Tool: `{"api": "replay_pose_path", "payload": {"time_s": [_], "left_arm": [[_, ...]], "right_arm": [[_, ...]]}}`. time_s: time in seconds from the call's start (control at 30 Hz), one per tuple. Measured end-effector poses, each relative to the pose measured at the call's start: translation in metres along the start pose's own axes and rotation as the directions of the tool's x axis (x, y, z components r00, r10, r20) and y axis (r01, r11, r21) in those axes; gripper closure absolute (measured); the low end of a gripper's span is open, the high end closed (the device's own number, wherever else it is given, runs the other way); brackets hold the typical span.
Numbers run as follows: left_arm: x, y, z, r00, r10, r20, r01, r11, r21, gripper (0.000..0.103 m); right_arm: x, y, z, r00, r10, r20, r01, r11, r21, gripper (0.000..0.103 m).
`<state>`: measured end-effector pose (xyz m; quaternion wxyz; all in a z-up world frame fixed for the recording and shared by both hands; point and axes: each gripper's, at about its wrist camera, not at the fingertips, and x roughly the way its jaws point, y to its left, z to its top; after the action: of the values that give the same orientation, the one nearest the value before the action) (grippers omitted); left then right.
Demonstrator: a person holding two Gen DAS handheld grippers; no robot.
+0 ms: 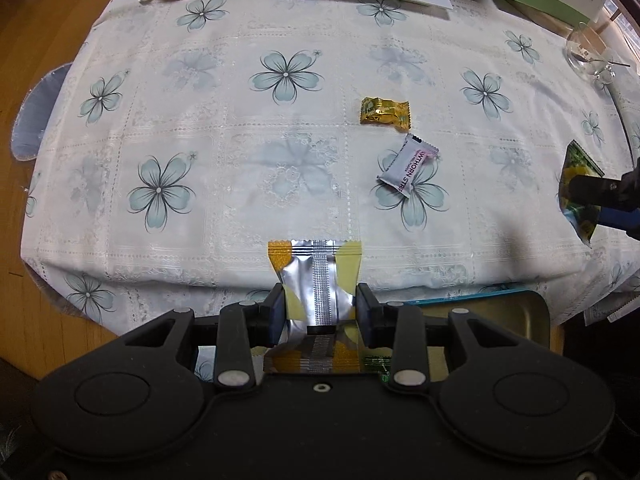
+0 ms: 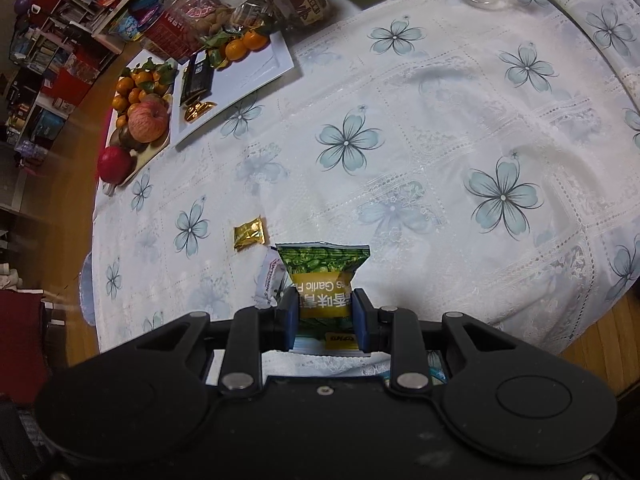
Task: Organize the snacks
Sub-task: 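Lift both held packets and carry them over the gold tray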
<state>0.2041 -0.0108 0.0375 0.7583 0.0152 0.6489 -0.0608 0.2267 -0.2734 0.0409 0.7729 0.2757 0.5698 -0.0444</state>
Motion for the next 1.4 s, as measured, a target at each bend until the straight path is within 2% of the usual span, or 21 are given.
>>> {"api": "replay_pose_path", "payload": {"time_s": [0.07, 0.17, 0.27, 0.4, 0.67, 0.87, 1.4], "left_arm": [[0.003, 0.001, -0.001, 1.000, 0.002, 0.003, -0.002, 1.000, 0.007, 0.058], [0.011, 0.003, -0.003, 1.000, -0.001, -0.020, 0.000, 1.000, -0.003, 0.058], [0.020, 0.002, -0.006, 0.997, -0.015, -0.069, 0.015, 1.000, -0.005, 0.058], [0.028, -0.004, -0.016, 0.992, -0.038, -0.117, 0.040, 0.999, 0.011, 0.058], [0.044, -0.009, -0.038, 0.984, 0.003, -0.176, 0.008, 0.998, 0.058, 0.058], [0.048, -0.011, -0.042, 0.983, 0.019, -0.182, -0.004, 0.997, 0.080, 0.058], [0.048, -0.011, -0.042, 0.982, -0.017, -0.188, 0.036, 0.995, 0.094, 0.057]], "right_arm": [[0.002, 0.000, -0.009, 1.000, 0.008, -0.003, -0.008, 1.000, -0.026, 0.074], [0.006, 0.000, -0.023, 0.998, -0.012, -0.057, 0.010, 0.999, -0.041, 0.074], [0.001, 0.005, -0.041, 0.996, 0.013, -0.090, -0.024, 0.993, -0.117, 0.074], [-0.003, 0.009, -0.066, 0.995, 0.006, -0.101, -0.028, 0.975, -0.219, 0.074], [0.020, 0.000, -0.095, 0.975, -0.029, -0.221, -0.028, 0.967, -0.252, 0.074], [0.029, 0.000, -0.097, 0.971, -0.057, -0.233, -0.002, 0.969, -0.248, 0.074], [0.031, 0.002, -0.093, 0.970, -0.056, -0.236, -0.003, 0.970, -0.241, 0.074]]}}
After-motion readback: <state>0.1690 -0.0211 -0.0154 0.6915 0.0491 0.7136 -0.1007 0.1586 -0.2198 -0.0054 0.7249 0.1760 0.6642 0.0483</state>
